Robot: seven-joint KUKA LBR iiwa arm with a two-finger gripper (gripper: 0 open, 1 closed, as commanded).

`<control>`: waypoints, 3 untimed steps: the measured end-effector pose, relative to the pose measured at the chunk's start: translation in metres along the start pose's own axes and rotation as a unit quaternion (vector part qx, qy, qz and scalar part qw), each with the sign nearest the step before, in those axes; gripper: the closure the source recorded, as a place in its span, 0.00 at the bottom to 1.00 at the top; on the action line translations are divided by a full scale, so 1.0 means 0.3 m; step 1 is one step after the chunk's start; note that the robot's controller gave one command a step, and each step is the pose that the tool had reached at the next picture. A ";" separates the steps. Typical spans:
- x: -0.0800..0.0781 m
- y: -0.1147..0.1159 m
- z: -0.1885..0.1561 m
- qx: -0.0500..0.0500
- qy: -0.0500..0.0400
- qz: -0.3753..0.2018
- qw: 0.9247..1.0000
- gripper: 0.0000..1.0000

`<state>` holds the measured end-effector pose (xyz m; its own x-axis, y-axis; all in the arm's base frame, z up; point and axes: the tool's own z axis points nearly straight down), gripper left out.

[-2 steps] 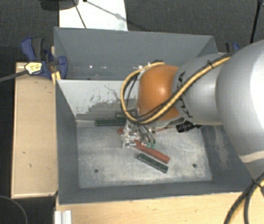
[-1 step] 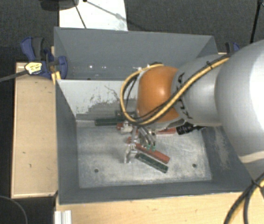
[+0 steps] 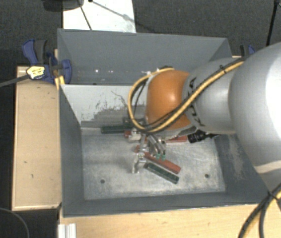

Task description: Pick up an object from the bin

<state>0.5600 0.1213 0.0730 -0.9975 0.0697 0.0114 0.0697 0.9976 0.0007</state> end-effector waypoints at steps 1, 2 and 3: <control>0.032 -0.244 -0.008 -0.001 -0.014 -0.015 1.000 1.00; 0.032 -0.244 -0.008 -0.001 -0.014 -0.015 1.000 1.00; 0.026 -0.233 -0.239 0.000 -0.005 -0.015 1.000 0.00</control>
Offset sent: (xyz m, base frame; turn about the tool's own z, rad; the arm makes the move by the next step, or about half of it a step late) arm 0.0000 0.0000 0.0000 0.0000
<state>0.5481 0.0521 0.1449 -0.9992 0.0387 0.0022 0.0388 0.9992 0.0005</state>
